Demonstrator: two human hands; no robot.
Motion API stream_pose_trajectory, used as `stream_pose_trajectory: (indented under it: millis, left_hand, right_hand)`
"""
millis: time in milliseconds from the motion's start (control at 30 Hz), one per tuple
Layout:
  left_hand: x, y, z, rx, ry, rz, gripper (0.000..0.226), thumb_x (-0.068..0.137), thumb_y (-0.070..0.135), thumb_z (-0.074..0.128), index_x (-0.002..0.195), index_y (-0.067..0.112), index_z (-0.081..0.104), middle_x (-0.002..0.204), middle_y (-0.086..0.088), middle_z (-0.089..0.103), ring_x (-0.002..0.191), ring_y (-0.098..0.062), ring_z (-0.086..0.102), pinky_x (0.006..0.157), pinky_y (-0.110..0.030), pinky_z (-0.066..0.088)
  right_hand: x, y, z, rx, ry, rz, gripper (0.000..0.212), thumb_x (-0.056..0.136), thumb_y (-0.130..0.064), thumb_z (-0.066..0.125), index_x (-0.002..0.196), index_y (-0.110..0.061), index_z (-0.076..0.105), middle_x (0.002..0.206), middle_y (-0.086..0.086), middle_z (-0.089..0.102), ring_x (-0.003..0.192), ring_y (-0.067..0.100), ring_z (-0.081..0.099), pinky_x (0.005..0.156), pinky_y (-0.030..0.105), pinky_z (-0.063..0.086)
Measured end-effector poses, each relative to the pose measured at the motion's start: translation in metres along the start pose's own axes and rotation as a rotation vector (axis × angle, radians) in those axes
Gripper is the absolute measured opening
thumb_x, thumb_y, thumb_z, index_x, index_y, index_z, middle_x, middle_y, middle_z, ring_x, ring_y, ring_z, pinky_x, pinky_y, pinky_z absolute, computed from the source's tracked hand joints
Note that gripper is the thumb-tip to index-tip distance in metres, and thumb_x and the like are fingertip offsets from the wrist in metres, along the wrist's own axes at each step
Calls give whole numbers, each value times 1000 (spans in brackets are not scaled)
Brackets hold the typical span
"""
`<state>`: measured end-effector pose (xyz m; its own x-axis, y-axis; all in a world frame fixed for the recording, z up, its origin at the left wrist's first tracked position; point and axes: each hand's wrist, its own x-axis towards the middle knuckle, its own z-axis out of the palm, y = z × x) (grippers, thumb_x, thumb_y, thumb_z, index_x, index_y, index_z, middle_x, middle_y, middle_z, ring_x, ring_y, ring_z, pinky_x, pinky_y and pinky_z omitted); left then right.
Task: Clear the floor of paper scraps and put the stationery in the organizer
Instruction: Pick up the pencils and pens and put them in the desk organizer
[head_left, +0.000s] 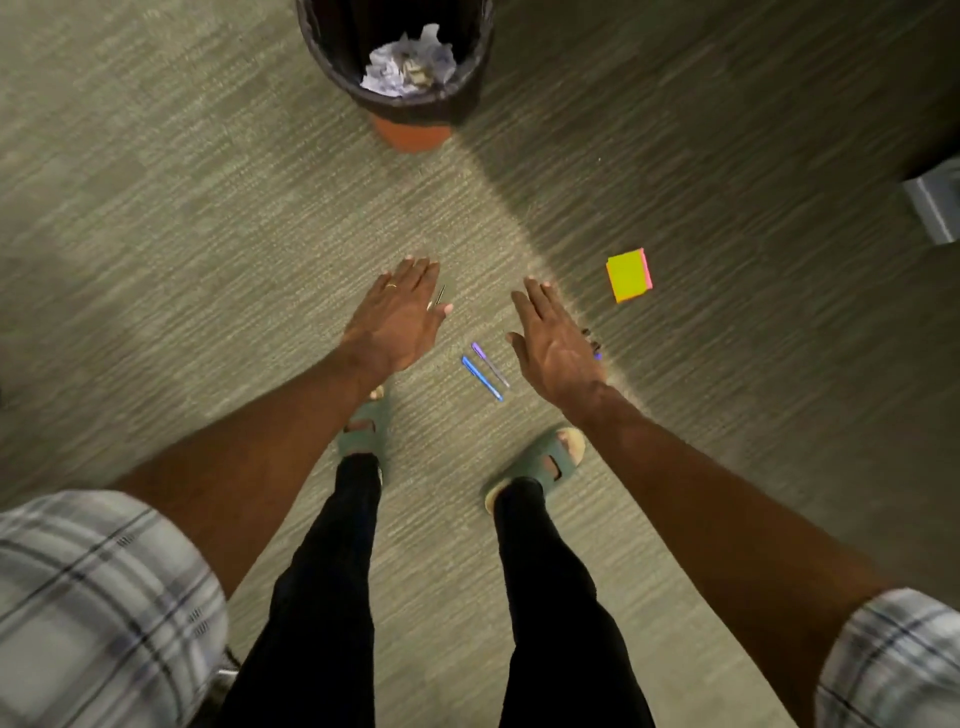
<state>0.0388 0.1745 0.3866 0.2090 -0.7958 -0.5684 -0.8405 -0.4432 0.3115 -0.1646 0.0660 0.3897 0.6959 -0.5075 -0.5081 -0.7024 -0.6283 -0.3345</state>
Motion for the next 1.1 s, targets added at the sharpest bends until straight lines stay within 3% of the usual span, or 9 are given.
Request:
stream_pose_trajectory:
  millis: [200, 433, 567, 700, 833, 967, 1033, 1100]
  left_hand:
    - [-3, -29, 40, 1, -61, 26, 63, 108, 39, 28, 160, 8, 12, 168, -11, 14, 157, -28, 9, 128, -45, 12]
    - [32, -63, 115, 68, -162, 9, 63, 109, 35, 25, 160, 7, 1, 170, -9, -1, 158, -24, -3, 129, -42, 4]
    - [68, -74, 179, 10, -153, -46, 63, 108, 32, 31, 160, 7, 6, 169, -10, 7, 157, -25, 6, 129, -40, 10]
    - [109, -81, 245, -85, -107, -89, 65, 104, 31, 46, 157, 3, 20, 160, -18, 29, 148, -33, 30, 123, -42, 27]
    - [153, -93, 309, -157, 8, -257, 65, 99, 34, 54, 151, 3, 29, 152, -17, 37, 137, -35, 43, 113, -46, 39]
    - [188, -98, 345, -232, 59, -548, 90, 92, 56, 59, 151, -2, 22, 156, -21, 26, 140, -40, 39, 110, -50, 40]
    - [197, -100, 355, -233, 42, -597, 95, 93, 56, 57, 153, -4, 13, 160, -24, 19, 143, -41, 34, 113, -52, 36]
    - [203, -103, 362, -200, 62, -585, 84, 96, 48, 57, 152, -1, 18, 157, -24, 24, 140, -40, 37, 111, -51, 40]
  right_hand:
    - [-23, -8, 70, 45, -73, 143, 60, 102, -26, 44, 154, -6, 22, 164, 15, 14, 153, 31, 12, 126, 40, 16]
    - [6, 14, 160, 26, -166, 145, 66, 100, -30, 51, 154, -8, 20, 162, 13, 18, 151, 31, 19, 124, 41, 23]
    - [40, 37, 228, 50, -118, 156, 69, 95, -28, 62, 150, -9, 25, 155, 12, 30, 141, 28, 34, 116, 38, 39]
    - [68, 66, 300, 50, -111, 208, 74, 89, -34, 69, 147, -9, 30, 147, 11, 37, 133, 28, 42, 109, 40, 47]
    - [91, 93, 362, 17, -113, 289, 87, 83, -44, 73, 147, -9, 26, 147, 14, 38, 132, 32, 44, 105, 43, 49]
    - [107, 104, 399, 59, -68, 343, 106, 73, -59, 75, 150, -13, 17, 142, 15, 40, 127, 34, 46, 101, 45, 51]
    - [117, 106, 410, 67, -15, 355, 101, 77, -62, 71, 149, -13, 19, 141, 15, 41, 125, 33, 48, 101, 43, 51]
    - [126, 110, 417, 20, 20, 343, 82, 87, -57, 62, 145, -11, 26, 136, 13, 43, 121, 28, 50, 100, 38, 49]
